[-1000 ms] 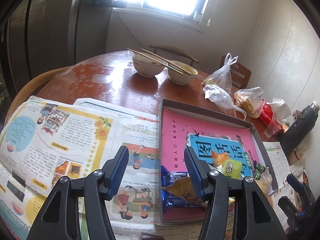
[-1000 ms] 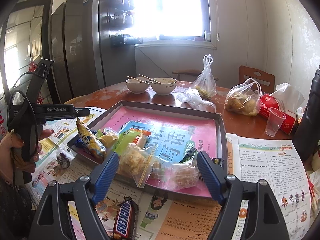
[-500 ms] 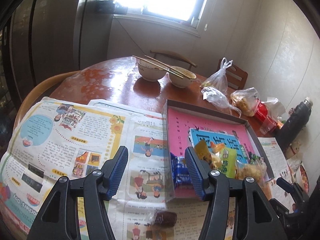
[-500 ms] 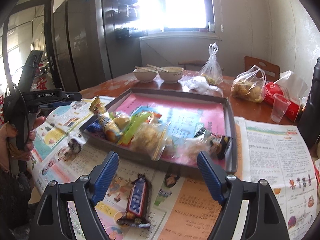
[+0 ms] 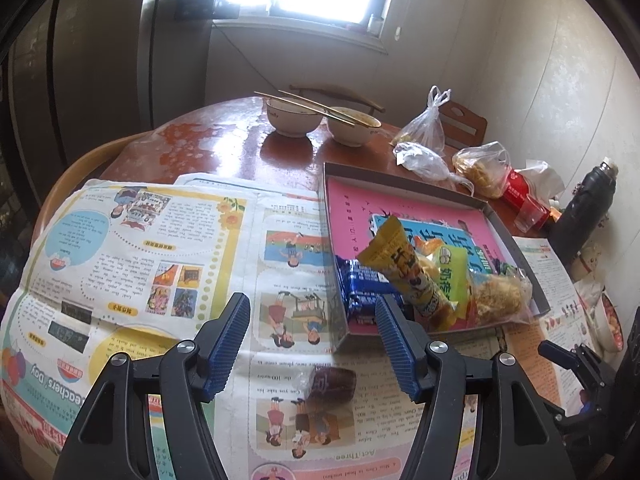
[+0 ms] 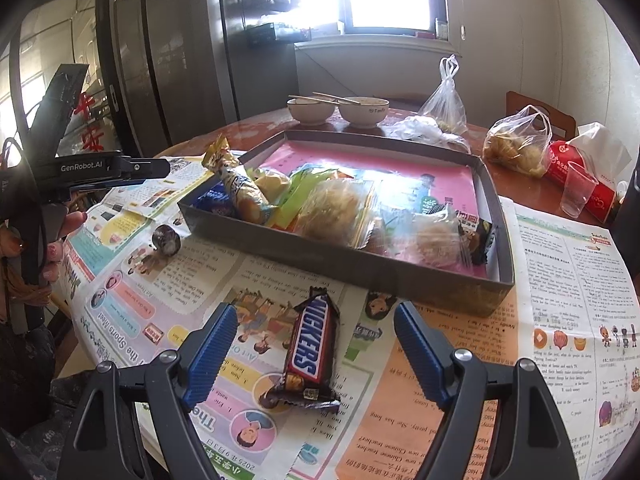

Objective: Organize snacks
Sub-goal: 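Withdraw both grippers toward the Snickers bar and brown wrapped chocolate, then grasp the Snickers bar with the right gripper while the left grasps the brown chocolate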

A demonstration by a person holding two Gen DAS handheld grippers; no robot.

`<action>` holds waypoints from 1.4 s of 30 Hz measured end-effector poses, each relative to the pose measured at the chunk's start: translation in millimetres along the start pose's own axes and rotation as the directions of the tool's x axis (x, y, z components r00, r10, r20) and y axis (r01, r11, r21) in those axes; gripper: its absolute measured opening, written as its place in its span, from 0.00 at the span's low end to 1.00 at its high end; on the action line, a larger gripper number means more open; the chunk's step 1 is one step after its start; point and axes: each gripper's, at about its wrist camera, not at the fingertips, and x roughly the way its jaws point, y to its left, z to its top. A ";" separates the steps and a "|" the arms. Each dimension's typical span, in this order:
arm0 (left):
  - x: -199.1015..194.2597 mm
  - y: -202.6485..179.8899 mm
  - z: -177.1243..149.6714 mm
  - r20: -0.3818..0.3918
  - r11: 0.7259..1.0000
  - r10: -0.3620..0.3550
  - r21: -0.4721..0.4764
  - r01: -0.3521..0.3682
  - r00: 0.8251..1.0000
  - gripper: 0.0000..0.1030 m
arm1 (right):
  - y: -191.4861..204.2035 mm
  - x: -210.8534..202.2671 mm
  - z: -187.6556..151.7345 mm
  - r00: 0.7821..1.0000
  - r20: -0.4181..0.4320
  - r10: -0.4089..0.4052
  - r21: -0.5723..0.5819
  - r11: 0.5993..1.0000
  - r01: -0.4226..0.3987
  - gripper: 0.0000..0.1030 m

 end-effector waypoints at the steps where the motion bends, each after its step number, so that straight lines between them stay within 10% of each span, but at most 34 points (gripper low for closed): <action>1: 0.0 -0.2 -2.0 -0.005 1.000 0.004 0.000 -0.004 1.000 0.68 | 0.1 0.2 -0.5 1.000 -0.003 -0.001 0.000 1.000 0.001 0.78; 26: 33.9 -26.2 -37.9 -0.178 0.994 0.009 0.108 0.010 0.984 0.73 | 1.8 18.6 -11.4 0.997 -0.079 -0.018 -0.008 1.000 0.018 0.73; 42: 46.1 -29.3 -42.2 -0.201 0.995 0.010 0.099 0.010 0.980 0.72 | 3.5 27.5 -15.2 0.997 -0.073 -0.023 -0.020 1.000 0.022 0.28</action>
